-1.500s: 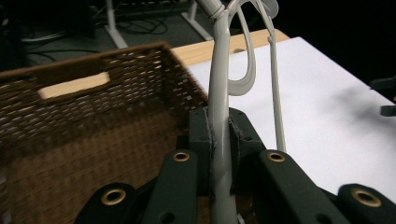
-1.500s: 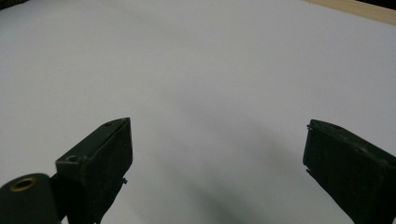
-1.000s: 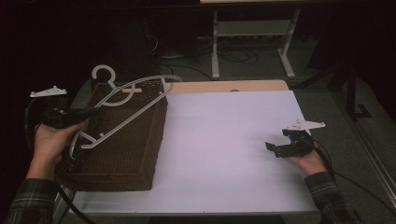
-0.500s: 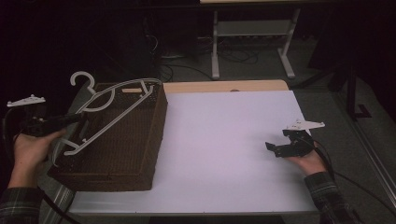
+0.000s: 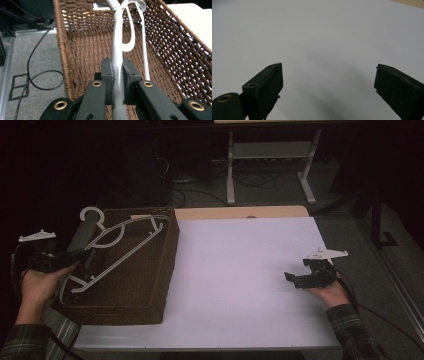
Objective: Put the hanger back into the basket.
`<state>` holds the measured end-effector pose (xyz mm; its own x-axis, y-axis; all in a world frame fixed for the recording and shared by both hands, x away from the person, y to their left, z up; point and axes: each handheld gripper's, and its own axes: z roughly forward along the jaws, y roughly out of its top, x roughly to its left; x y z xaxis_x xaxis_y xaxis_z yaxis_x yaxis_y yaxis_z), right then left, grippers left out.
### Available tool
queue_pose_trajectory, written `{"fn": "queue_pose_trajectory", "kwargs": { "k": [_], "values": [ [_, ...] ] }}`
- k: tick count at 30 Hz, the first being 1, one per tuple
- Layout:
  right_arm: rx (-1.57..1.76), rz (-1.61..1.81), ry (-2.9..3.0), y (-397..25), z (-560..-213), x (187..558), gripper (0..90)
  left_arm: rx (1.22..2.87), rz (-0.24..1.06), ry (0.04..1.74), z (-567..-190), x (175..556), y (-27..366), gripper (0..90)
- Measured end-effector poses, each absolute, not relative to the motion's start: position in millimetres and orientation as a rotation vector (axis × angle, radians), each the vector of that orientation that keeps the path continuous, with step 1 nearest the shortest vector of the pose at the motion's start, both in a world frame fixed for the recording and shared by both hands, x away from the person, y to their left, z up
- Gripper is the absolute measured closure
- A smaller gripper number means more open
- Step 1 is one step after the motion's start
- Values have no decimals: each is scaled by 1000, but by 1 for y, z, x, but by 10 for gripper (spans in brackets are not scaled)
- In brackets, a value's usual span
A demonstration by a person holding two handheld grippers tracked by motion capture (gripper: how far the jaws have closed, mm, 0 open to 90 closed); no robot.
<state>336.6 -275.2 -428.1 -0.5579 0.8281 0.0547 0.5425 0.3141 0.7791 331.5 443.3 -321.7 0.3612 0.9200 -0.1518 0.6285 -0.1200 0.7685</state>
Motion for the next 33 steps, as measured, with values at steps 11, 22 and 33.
{"fn": "queue_pose_trajectory", "kwargs": {
  "k": [11, 22, 33],
  "values": [
    [1225, 1116, 2227, -277, -427, 336, 79, 1915, 451, 1360, -339, 342, 429, 811],
    [1228, 1117, 2222, -277, -426, 335, 79, 1888, 429, 1366, -343, 345, 430, 746],
    [1232, 1118, 2222, -277, -426, 334, 79, 1908, 406, 1281, -336, 347, 413, 490]
  ]
}}
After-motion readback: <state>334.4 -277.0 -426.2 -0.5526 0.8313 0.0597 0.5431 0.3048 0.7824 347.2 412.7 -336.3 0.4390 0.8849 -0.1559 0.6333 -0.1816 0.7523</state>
